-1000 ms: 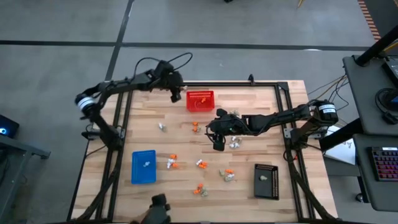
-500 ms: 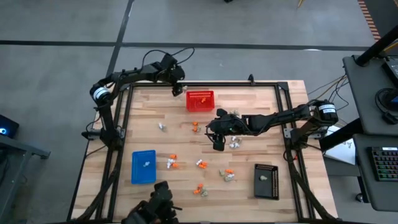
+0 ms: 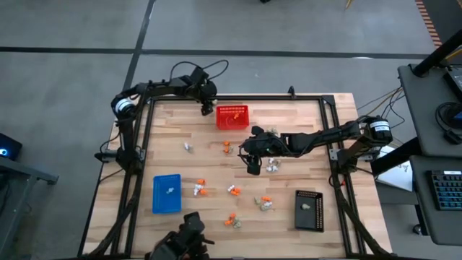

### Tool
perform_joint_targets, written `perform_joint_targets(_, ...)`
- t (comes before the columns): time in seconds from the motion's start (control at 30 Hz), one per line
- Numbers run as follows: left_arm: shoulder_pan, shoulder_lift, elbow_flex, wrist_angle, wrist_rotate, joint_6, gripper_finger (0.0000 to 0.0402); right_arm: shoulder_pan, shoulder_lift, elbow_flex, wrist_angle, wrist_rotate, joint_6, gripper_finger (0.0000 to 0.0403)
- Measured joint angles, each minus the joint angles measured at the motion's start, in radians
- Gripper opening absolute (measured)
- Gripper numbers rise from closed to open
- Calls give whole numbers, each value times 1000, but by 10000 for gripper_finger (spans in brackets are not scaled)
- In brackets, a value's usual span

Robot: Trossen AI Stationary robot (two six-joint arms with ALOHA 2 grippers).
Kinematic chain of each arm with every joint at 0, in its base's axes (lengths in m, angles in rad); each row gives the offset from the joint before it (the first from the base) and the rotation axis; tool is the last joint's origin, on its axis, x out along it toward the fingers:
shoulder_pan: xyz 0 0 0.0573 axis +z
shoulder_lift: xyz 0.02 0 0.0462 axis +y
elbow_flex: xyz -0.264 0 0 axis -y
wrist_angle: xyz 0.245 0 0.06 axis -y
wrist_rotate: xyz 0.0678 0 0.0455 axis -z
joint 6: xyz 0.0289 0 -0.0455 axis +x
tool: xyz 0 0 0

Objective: Sort Halloween decoration
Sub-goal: Put the gray skull toy into the black bin

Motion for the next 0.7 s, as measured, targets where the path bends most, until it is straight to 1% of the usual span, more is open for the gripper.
perform_joint_targets(0.23,-1,16,0,44,-4,-19,217,-21,0,0,0,1,3,160)
perform_joint_targets(0.57,-5,39,1,64,-9,-34,217,-27,0,0,0,1,3,160)
perform_joint_targets(0.7,-12,44,2,73,-26,-34,207,-27,0,0,0,0,3,160)
